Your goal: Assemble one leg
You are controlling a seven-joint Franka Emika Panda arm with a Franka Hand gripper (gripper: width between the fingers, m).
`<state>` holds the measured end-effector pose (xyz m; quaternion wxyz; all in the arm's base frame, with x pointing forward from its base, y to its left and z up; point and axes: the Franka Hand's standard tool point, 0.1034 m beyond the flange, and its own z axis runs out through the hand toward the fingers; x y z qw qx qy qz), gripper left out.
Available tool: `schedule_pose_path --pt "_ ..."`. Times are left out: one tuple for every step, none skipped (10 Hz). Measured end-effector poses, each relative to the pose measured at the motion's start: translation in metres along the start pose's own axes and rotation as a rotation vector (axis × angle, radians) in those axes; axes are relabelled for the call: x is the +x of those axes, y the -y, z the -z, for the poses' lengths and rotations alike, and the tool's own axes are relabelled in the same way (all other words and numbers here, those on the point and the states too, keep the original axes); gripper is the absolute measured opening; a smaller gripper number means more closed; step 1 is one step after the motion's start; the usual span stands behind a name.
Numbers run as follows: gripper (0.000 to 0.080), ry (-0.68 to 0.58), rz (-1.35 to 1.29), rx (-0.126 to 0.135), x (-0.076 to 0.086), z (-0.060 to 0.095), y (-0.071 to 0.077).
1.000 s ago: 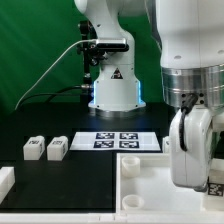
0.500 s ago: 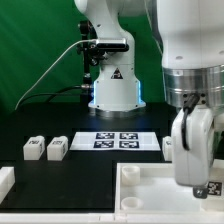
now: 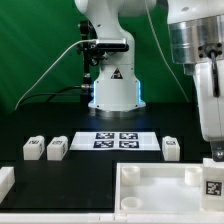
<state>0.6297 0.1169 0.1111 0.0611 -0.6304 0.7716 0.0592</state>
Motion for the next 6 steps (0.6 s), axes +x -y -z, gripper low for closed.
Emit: schedule_pose_path --pt "0.0649 0.0 -0.002 0.0 0.0 -0.0006 0.0001" --pt "0.0649 -0.001 -0.001 0.001 0.0002 -0.0008 0.0002" --pt "0.0649 -0.001 -0.002 0.0 0.0003 -0.0012 0.0" --pt "0.0649 -0.001 -0.002 0.0 0.0004 -0.0014 0.0" --pt "0.0649 -0.001 -0.002 -0.001 0.0005 -0.0016 -0.0001" --pt "0.0649 -0.002 -0.002 -0.001 0.0005 -0.0017 -0.0001"
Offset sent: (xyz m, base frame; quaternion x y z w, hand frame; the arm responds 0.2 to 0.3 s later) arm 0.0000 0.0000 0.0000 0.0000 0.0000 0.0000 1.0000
